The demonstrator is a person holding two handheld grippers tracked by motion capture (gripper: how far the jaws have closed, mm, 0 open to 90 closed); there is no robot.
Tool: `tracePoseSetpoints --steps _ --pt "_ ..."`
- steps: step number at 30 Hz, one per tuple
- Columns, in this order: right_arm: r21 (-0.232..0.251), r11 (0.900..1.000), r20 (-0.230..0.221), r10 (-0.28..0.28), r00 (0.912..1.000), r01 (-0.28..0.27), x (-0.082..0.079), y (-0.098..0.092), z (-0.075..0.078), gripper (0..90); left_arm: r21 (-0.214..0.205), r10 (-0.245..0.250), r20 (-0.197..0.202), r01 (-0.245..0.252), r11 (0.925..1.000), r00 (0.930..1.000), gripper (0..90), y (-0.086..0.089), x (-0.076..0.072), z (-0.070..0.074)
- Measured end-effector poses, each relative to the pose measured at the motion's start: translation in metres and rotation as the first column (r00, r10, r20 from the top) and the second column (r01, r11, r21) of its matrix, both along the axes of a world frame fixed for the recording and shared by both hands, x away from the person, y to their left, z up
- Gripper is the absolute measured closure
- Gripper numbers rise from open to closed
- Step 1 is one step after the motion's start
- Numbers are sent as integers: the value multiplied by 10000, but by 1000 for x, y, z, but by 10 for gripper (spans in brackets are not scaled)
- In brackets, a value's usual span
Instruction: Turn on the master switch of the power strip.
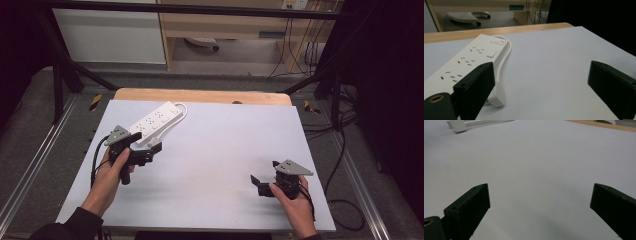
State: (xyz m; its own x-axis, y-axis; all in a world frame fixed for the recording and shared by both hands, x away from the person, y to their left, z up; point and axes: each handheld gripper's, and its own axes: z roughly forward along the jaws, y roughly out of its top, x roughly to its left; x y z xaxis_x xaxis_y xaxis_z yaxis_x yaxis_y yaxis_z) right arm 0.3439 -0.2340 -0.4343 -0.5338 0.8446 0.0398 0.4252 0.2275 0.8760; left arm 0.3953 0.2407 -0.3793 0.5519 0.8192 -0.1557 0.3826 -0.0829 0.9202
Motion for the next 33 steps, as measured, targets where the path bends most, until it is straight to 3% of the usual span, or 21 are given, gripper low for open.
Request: tracePoseSetpoints --steps 11,18,22,24,29,31,33 --pt "-20 10000 2 -19 10000 19 1 0 -1 32 -156 104 31 -103 9998 9999 71 13 -23 -17" --pt "-91 9999 16 -52 10000 52 1 -1 -1 33 -3 6 63 -6 10000 10000 71 18 -37 -23" --pt "-191 9997 2 -134 9999 135 3 -2 -2 34 -297 59 66 -57 9995 10000 73 20 -45 -28" --pt "-228 9996 -4 -194 9998 194 3 -3 -3 34 -229 16 116 -13 9997 9999 73 21 -49 -31" --pt "-474 9970 -335 -623 9975 607 6 -8 -6 41 -135 -9 297 13 9999 9996 73 23 -59 -38" --pt "-575 9949 -503 -857 9950 828 7 -10 -8 44 -335 -29 271 38 9994 9996 72 23 -63 -41" --pt "-811 9906 -692 -1158 9909 1101 9 -13 -12 45 -215 -204 170 208 9996 9996 70 22 -67 -45"
